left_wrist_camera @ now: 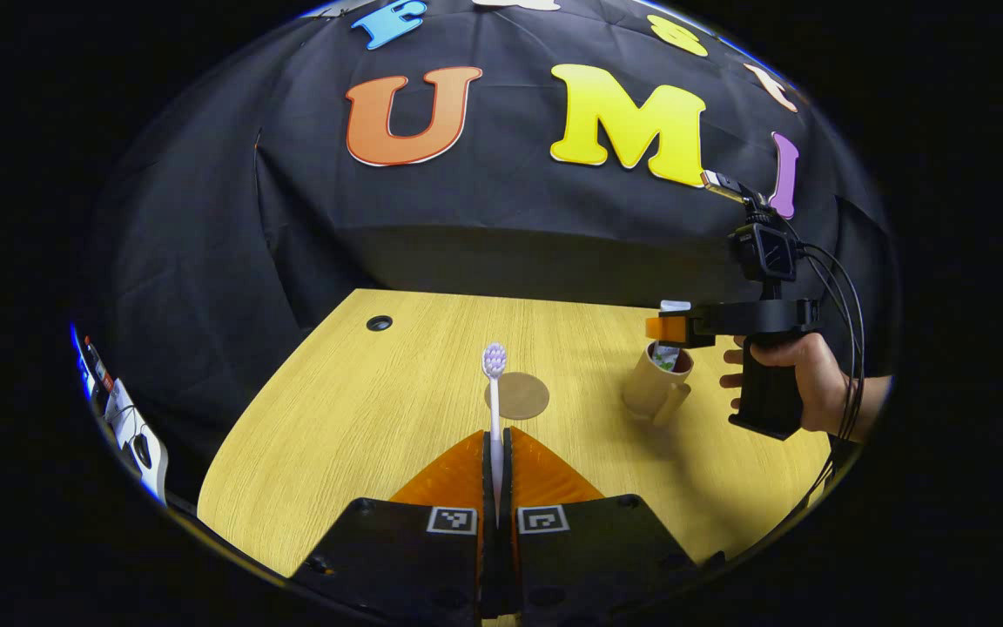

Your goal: Put the toothbrush and toothpaste on the desktop into the cup, then pick up the cup and place it on the coaster on the desktop.

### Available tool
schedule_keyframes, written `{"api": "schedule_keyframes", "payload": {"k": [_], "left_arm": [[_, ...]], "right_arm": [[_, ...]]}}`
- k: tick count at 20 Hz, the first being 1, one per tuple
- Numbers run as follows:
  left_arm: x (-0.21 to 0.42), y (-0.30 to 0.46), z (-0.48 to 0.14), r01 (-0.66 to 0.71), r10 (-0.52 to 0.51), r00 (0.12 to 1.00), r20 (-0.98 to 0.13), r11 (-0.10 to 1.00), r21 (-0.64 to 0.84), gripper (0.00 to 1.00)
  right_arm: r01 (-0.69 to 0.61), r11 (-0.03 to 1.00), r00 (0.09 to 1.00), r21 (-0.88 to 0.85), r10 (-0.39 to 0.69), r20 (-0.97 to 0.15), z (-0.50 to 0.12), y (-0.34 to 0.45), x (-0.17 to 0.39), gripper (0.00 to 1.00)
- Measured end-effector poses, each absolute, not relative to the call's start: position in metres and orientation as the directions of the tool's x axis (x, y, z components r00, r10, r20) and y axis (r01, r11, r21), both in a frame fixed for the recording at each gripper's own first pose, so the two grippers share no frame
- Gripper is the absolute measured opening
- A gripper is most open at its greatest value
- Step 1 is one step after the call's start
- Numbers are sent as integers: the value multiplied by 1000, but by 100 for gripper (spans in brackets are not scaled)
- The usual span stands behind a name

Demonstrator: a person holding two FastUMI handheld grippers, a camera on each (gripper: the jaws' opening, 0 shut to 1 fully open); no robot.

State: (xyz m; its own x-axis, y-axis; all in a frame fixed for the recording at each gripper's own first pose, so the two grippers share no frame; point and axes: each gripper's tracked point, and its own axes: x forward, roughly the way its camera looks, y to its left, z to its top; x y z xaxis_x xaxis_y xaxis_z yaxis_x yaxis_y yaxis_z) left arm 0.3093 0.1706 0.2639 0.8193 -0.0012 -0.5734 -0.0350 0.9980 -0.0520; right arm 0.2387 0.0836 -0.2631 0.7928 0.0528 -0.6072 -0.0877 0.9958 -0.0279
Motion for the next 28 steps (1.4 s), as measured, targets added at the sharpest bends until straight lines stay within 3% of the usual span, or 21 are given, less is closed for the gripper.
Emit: {"api": "schedule_keyframes", "payload": {"k": [7, 20, 28], "left_arm": [[339, 137, 293, 14, -38, 879, -474, 999, -52, 3], [433, 39, 302, 94, -133, 947, -294, 985, -143, 3], [486, -13, 289, 137, -165, 963, -214, 981, -138, 3]], "right_arm": [[-83, 996, 836, 24, 82, -543, -222, 77, 213, 99], [-14, 1000, 893, 8, 16, -450, -155, -18, 148, 98], [42, 999, 883, -4, -39, -468, -165, -75, 142, 98]]}}
